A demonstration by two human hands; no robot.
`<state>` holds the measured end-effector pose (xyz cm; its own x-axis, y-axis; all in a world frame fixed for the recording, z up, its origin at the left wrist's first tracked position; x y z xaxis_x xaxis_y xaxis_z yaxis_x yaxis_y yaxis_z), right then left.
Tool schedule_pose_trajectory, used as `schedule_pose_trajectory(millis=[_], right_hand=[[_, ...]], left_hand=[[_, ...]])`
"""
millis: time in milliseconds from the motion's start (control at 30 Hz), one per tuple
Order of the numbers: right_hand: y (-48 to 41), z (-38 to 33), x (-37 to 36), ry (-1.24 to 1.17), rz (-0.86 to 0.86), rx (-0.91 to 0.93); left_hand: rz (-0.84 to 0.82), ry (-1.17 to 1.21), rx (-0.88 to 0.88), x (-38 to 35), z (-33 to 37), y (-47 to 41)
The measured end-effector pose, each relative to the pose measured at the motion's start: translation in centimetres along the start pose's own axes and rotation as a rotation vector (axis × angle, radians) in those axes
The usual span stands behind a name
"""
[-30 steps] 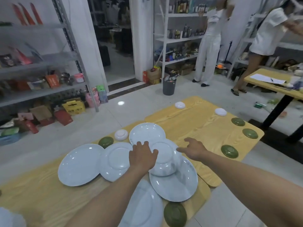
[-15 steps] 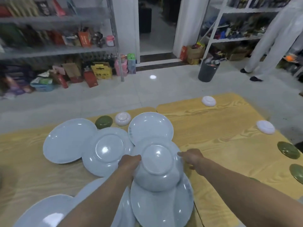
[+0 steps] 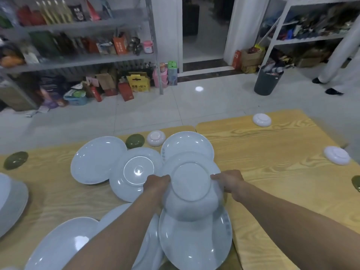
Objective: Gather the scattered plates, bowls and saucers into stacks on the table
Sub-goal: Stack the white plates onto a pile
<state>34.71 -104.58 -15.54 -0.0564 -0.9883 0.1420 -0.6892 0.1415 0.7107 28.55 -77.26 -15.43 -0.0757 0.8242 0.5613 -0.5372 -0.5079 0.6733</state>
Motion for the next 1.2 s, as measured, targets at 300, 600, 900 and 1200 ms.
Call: schedule_pose_trajectory(millis=[300, 600, 900, 1200], right_hand=[[8.3, -6.4, -3.8, -0.252, 0.043, 0.189], [16.3, -3.7, -10.5, -0.367, 0.161, 0.235], [20.9, -1.2, -19.0, -0.207, 0.055, 0.313], [20.9, -3.9, -31.6, -0.031, -0.246, 0.425]], left_hand=[[0.002, 0.362, -0.07, 7.3, 2.2, 1.8], [-0.076, 0.7, -0.143, 17.1, -4.3, 6.5], [-0.042, 0.675, -0.256, 25.9, -10.9, 5.1], [0.161, 0.731, -0.201, 34.9, -14.6, 1.9]])
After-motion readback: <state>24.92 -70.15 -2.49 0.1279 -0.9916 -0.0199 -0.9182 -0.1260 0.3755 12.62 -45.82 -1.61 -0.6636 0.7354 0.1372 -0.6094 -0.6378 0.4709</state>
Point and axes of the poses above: each hand's wrist, its own y-axis away from the middle knuckle, its own x-axis out of the back of the hand, z = x × y, the point moved 7 cm from there along -y, towards the middle knuckle, and after that the axes turned 11 degrees about -y, right-handed, at the moved point
